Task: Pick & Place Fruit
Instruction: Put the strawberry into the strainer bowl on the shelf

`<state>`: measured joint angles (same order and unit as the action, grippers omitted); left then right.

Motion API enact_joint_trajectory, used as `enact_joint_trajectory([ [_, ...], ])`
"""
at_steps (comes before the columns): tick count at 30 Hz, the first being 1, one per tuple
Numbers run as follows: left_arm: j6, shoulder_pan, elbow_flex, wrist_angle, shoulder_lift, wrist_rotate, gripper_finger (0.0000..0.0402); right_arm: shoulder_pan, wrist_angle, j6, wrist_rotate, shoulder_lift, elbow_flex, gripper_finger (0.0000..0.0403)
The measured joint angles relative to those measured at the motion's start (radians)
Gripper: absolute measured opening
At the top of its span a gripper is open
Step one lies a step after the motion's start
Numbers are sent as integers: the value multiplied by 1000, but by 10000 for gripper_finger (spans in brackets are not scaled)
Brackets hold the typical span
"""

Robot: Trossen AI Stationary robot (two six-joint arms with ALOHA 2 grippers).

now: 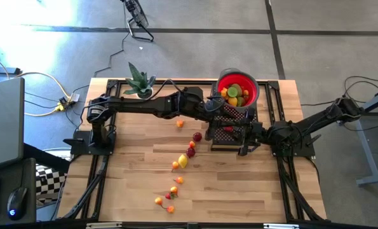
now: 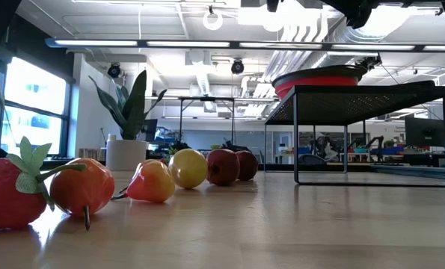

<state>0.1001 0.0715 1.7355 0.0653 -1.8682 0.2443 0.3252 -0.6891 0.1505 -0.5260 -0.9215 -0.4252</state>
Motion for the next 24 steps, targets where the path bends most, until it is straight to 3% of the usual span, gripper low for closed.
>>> enact_joint_trajectory([
  [10,56,0,-35,-91,84,0,129,0,66,-19,-117,14,0,139],
  [15,47,1,-191,30,163,-5,129,0,111,-19,-131,59,0,137],
  [19,21,0,-355,173,237,-68,129,0,136,-31,-133,105,0,137],
  [24,27,0,-512,248,356,-98,129,0,203,-53,-211,164,-7,138],
])
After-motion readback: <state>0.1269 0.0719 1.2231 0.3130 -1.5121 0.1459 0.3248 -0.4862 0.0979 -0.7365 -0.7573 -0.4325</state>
